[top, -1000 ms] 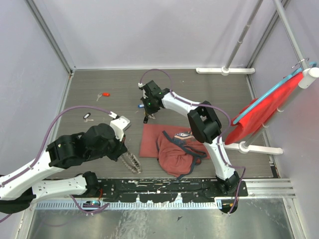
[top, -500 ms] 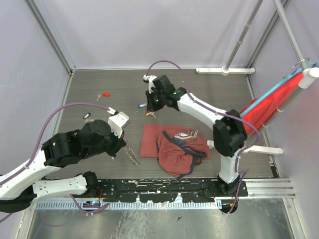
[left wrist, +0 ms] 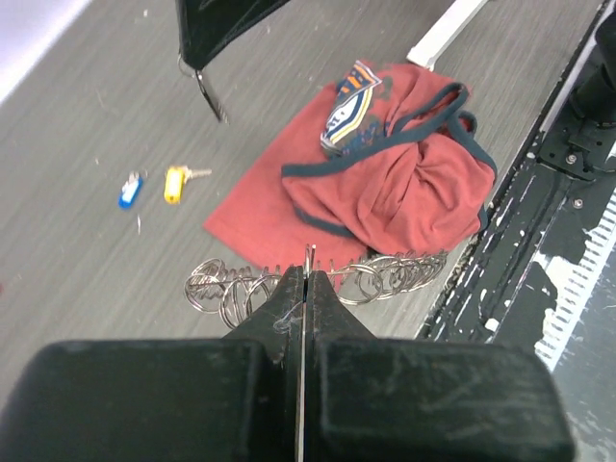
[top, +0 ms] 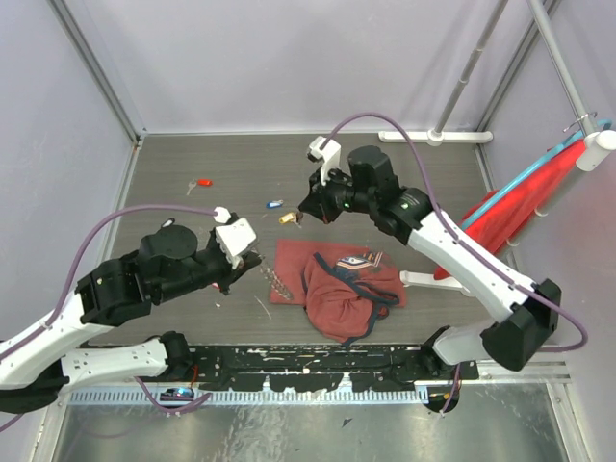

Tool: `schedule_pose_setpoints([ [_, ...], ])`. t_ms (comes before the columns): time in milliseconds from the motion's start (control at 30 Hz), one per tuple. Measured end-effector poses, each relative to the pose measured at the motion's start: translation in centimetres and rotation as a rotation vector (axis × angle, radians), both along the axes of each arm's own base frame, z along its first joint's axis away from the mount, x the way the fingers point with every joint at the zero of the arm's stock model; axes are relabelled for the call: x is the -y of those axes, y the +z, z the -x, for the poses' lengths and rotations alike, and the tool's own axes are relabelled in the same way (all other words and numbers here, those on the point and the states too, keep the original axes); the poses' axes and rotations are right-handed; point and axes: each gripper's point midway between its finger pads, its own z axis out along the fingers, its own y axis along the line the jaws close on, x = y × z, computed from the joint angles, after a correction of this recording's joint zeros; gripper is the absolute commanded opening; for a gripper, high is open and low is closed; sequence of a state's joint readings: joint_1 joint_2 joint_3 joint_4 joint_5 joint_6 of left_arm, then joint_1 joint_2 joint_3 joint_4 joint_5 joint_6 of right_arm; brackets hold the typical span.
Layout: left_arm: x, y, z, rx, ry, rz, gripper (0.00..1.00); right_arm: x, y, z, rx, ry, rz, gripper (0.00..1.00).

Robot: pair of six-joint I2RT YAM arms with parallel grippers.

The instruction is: Put the keys on the keyring

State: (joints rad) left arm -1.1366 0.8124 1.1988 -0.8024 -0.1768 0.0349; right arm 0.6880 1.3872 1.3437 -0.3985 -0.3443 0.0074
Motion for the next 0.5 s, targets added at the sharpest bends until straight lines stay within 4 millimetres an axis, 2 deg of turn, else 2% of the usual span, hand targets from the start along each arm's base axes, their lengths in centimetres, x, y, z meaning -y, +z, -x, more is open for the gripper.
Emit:
schedule_pose_setpoints([
  [233, 1.7, 2.3, 0.0, 0.18, -0.153, 0.012, 0.0, 1.6, 4.6, 4.1, 0.112, 0.097, -0.099, 0.01],
  [400, 2.3, 4.2, -0.5, 0.294, -0.188, 0.029, 0.0, 2.7, 9.5, 6.9, 0.23, 0.152, -0.212, 0.01],
  [500, 2.7, 5.0, -0.8, 0.334, -0.194, 0.046, 0.0, 2.8, 11.3, 8.6, 0.267, 0.211, -0.267, 0.01],
])
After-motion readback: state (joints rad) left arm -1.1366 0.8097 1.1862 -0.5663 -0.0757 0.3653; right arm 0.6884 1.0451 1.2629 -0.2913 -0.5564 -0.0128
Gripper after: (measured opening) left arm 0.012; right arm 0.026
